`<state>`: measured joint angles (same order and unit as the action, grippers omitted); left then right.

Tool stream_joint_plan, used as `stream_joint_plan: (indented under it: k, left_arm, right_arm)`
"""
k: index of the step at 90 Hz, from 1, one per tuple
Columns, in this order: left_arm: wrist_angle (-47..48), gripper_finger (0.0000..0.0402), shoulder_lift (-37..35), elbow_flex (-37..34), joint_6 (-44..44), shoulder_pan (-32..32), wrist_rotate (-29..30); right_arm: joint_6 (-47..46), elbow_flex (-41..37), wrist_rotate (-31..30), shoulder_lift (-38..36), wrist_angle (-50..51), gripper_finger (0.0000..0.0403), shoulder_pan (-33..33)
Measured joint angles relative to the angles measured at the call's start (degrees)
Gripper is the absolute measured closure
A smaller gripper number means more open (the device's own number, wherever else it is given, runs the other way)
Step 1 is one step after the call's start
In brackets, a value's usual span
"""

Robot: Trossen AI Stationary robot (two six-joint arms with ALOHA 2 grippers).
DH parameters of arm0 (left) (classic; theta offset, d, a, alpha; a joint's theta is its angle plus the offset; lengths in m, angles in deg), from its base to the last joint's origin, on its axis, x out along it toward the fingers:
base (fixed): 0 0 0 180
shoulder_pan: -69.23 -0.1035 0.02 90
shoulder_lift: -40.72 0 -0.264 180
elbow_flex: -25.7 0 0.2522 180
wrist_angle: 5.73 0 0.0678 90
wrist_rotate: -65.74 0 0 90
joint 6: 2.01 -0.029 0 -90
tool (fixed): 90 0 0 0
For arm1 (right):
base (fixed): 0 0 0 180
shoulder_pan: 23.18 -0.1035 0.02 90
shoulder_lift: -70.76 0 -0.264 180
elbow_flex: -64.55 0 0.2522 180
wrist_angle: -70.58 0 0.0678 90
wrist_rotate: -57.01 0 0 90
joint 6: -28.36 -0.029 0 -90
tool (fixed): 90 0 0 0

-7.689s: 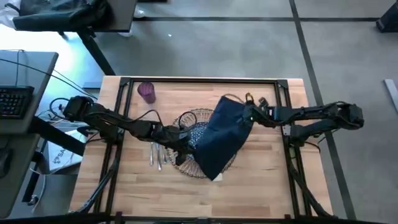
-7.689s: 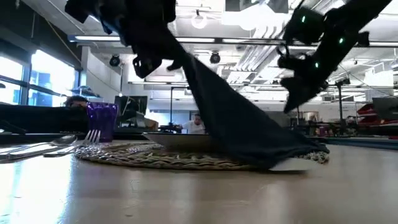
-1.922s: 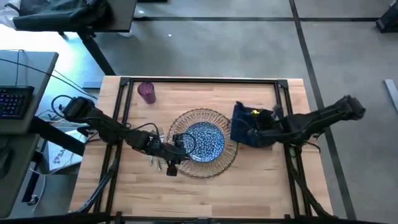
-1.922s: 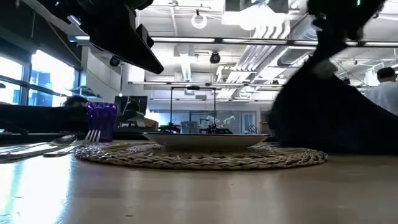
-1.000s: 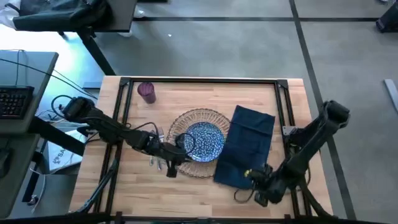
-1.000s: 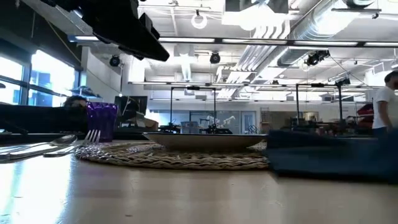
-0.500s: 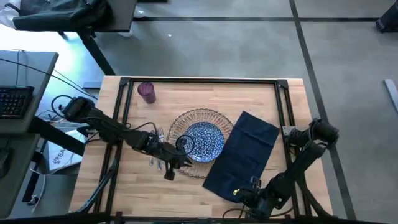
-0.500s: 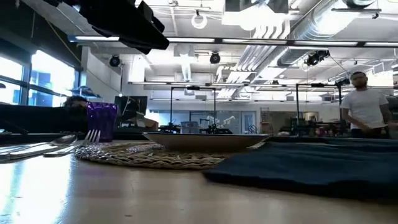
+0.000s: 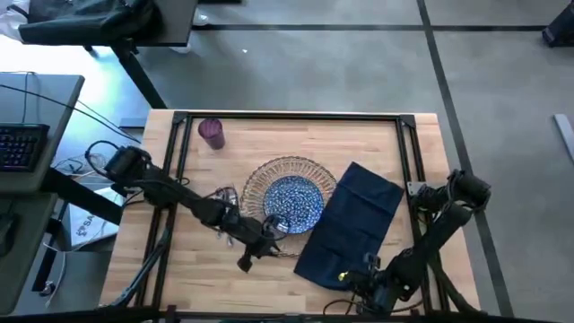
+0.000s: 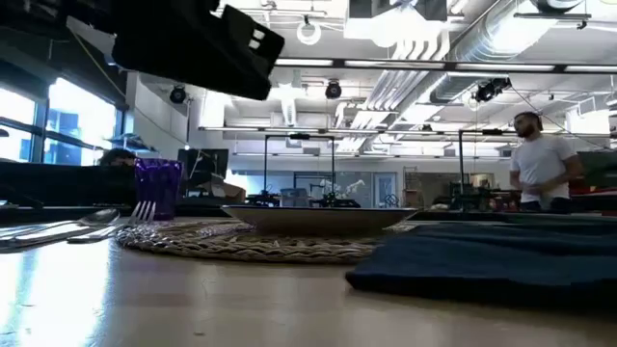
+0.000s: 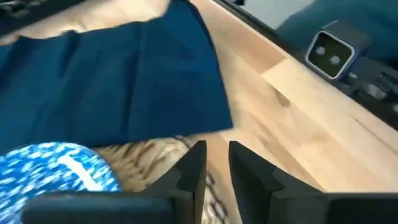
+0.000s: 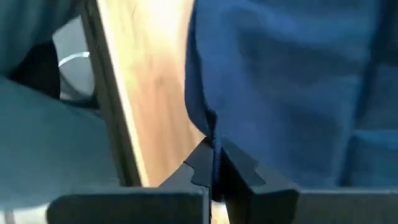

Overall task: Set table place
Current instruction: Fold the blue napkin

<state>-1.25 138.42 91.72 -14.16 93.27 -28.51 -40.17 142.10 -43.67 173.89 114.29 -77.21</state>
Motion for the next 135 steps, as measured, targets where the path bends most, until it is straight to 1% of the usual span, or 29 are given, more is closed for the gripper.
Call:
stream_joint_plan:
  k: [10, 19, 25, 34, 42, 50, 59, 65, 73, 82, 96, 103, 120, 128, 135]
  left_arm:
    - [0.27, 0.0322, 3.48, 2.93, -0.77, 0.14, -1.86]
    - [0.29, 0.0313, 7.1, 6.03, -1.73, 0.04, -3.69]
    - [0.32, 0.0307, 9.76, 8.33, -2.54, 0.24, -3.72]
    - [0.28, 0.0298, 14.1, 12.75, -3.07, 0.96, -1.95]
    - [0.35, 0.0289, 17.67, 16.49, -2.88, 1.61, 0.91]
    - [0.51, 0.0282, 20.62, 19.75, -0.27, 1.98, 3.23]
    - [0.34, 0.0274, 23.7, 23.19, 2.88, 1.96, 3.44]
    - [0.31, 0.027, 25.68, 24.98, 3.33, 2.2, 3.41]
    - [0.37, 0.0263, 28.51, 27.38, 2.17, 2.96, 4.11]
    - [0.43, 0.0253, 31.39, 30.14, 2.28, 4.06, 8.57]
    - [3.76, 0.0243, 34.0, 33.53, 3.57, 5.39, 18.8]
    - [6.58, 0.0243, 34.03, 34.51, 5.92, 5.74, 22.23]
    - [9.66, 0.0254, 33.98, 34.96, 12.56, 5.82, 24.13]
    - [11.22, 0.0275, 33.93, 35.01, 15.68, 6.1, 25.71]
    - [11.47, 0.0308, 33.92, 35.01, 17.38, 6.53, 26.54]
  right_arm:
    - [-0.03, 0.0, -0.76, 0.05, 0.26, 0.0403, -0.6]
    - [-0.45, 0.0, -3.86, 0.05, 0.4, 0.0403, -1.18]
    - [-0.04, 0.0, -5.99, 0.05, 0.34, 0.0403, -1.72]
    - [-0.01, 0.0, -6.8, 0.05, 1.54, 0.0403, -2.4]
    - [0.36, 0.0, -7.23, 0.05, 2.18, 0.0403, -3.17]
    - [0.35, 0.0, -7.49, 0.05, 3.17, 0.0403, -4.29]
    - [-2.03, 0.0, -8.21, 0.05, 5.04, 0.0403, -6.05]
    - [-3.63, 0.0, -9.61, 0.05, 5.61, 0.0403, -7.35]
    - [-5.01, 0.0, -13.76, 0.03, 5.47, 0.0403, -9.16]
    - [-5.97, -0.01, -17.95, 0.03, 5.46, 0.0403, -10.77]
    - [-6.47, -0.02, -19.86, 0.03, 4.92, 0.0403, -12.01]
    - [-6.49, -0.02, -19.95, 0.03, 4.58, 0.0403, -12.47]
    - [-6.49, -0.02, -19.9, 0.03, 3.69, 0.0403, -13.57]
    - [-6.49, -0.02, -19.91, 0.03, 3.05, 0.0403, -13.96]
    - [-6.49, -0.02, -20.4, 0.03, 2.64, 0.0403, -14.35]
